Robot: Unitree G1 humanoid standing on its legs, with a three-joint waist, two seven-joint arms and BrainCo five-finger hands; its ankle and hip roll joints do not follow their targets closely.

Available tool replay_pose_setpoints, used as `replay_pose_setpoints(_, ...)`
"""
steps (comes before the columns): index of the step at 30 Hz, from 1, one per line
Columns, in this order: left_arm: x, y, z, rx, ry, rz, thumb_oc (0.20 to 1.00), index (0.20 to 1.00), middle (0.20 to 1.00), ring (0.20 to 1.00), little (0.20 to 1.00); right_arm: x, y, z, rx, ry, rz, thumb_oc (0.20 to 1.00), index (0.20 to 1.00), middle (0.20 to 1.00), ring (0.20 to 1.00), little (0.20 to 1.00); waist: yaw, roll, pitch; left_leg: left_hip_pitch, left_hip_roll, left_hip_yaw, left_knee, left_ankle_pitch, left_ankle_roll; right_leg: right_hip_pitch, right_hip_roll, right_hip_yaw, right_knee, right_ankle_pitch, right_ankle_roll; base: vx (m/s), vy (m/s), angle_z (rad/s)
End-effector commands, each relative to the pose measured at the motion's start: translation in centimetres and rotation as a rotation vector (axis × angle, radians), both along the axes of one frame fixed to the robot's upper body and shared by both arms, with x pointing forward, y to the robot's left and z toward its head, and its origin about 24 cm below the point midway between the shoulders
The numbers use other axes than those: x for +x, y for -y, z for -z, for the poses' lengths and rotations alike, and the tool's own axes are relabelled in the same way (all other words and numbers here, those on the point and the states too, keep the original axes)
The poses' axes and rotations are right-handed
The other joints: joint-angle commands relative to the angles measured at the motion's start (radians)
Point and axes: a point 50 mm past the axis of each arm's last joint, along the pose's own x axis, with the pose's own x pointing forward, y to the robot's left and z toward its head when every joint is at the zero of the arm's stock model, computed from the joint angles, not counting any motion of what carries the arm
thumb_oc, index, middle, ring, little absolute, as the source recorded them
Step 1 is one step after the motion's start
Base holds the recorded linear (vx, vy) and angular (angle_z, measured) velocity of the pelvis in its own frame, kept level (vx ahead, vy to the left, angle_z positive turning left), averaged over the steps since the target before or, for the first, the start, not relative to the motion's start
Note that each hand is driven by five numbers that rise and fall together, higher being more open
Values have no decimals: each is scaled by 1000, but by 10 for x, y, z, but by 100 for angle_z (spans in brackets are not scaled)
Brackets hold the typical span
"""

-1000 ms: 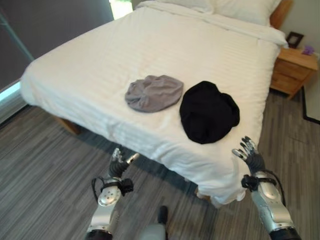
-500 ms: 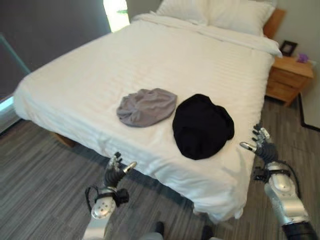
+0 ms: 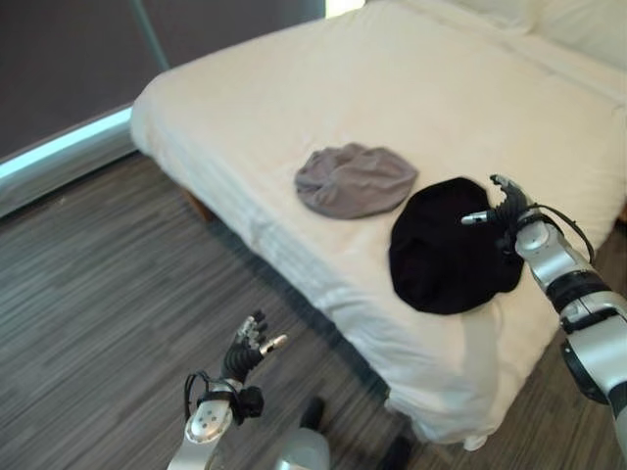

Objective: Pick up bed clothes into laundry basket.

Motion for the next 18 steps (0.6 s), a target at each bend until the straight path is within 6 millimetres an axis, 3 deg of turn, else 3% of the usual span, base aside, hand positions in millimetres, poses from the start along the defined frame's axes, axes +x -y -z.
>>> replay_pose_setpoints(1, 23, 7, -40, -6, 194, 54, 1000, 1000, 1000, 1000, 1000, -6, 26, -8, -251, -61, 60, 1000, 1000, 1000, 1000, 1000, 6, 37, 51, -43, -16, -4, -20, 35, -12, 7, -25, 4, 18, -31, 38, -43, 31, 29)
replay_pose_setpoints(2, 23, 6, -40, -6, 193, 54, 1000, 1000, 1000, 1000, 1000, -6, 26, -7, -251, -61, 60, 1000, 1000, 1000, 1000, 1000, 6, 37, 49, -45, -16, -5, -20, 36, -12, 5, -25, 3, 18, -31, 38, -50, 43, 25)
replay_pose_setpoints(5, 25, 5, -43, 3, 206, 44, 1000, 1000, 1000, 1000, 1000, -23, 24, 38, -249, -210, 49, 1000, 1000, 1000, 1000, 1000, 11, 58, 66, -75, -22, -10, -20, 42, -13, -20, -28, 2, 18, -31, 39, 12, 36, 9)
replay_pose_setpoints(6, 25, 3, -42, 10, 204, 34, 1000, 1000, 1000, 1000, 1000, -26, 19, 47, -248, -231, 26, 288, 288, 288, 288, 288, 7, 59, 70, -76, -21, -9, -20, 41, -12, -21, -28, 5, 18, -32, 39, 59, 30, 7)
replay_pose_setpoints(7, 26, 0, -40, 16, 195, 18, 1000, 1000, 1000, 1000, 1000, -33, 8, 68, -242, -280, -11, 200, 200, 200, 200, 200, 1, 59, 74, -75, -21, -3, -20, 39, -12, -22, -27, 10, 18, -34, 40, 63, 33, 2)
replay_pose_setpoints(8, 26, -3, -40, 29, 191, 1, 1000, 1000, 1000, 1000, 1000, -42, 0, 87, -225, -321, -39, 200, 200, 200, 200, 200, -4, 58, 75, -73, -21, 0, -20, 37, -10, -20, -28, 14, 18, -36, 40, 46, 23, -1)
replay_pose_setpoints(9, 26, -4, -39, 29, 190, 1, 1000, 1000, 1000, 1000, 1000, -42, 0, 88, -224, -322, -39, 200, 200, 200, 200, 200, -3, 57, 73, -73, -21, 1, -20, 37, -10, -20, -28, 15, 18, -36, 41, 53, 26, -8)
replay_pose_setpoints(10, 26, -9, -39, 48, 187, -22, 1000, 1000, 1000, 1000, 1000, -54, -5, 107, -199, -369, -51, 200, 200, 200, 200, 200, -8, 55, 72, -70, -21, 4, -20, 33, -8, -17, -30, 18, 18, -39, 42, 80, 46, -21)
replay_pose_setpoints(11, 29, -21, -46, 106, 203, -58, 1000, 1000, 1000, 1000, 1000, -78, -12, 139, -155, -454, -72, 200, 200, 200, 200, 200, -24, 54, 67, -60, -23, 13, -20, 24, -4, -9, -33, 22, 18, -42, 44, 101, 59, -19)
replay_pose_setpoints(13, 37, -38, -65, 215, 258, -81, 1000, 1000, 1000, 1000, 1000, -100, -19, 164, -119, -508, -104, 200, 200, 200, 200, 200, -47, 49, 62, -43, -22, 27, -19, 9, -5, 4, -37, 28, 18, -48, 46, 82, 51, -8)
replay_pose_setpoints(14, 37, -38, -65, 215, 258, -81, 1000, 1000, 1000, 1000, 1000, -100, -19, 164, -118, -508, -104, 200, 200, 200, 200, 200, -47, 49, 60, -47, -23, 26, -20, 14, -4, 0, -38, 28, 18, -45, 47, 63, 55, -8)
replay_pose_setpoints(15, 49, -58, -92, 327, 341, -129, 1000, 1000, 1000, 1000, 1000, -116, -23, 175, -50, -507, -120, 200, 200, 200, 200, 200, -76, 43, 52, -34, -22, 41, -20, 5, -5, 5, -40, 38, 18, -46, 49, 40, 55, -13)
replay_pose_setpoints(18, 69, -78, -144, 514, 476, -166, 1000, 1000, 1000, 1000, 1000, -133, -17, 174, 42, -451, -131, 200, 200, 200, 200, 200, -131, 36, 43, -12, -14, 65, -20, -11, -9, 9, -44, 54, 18, -50, 53, 43, 41, -17)
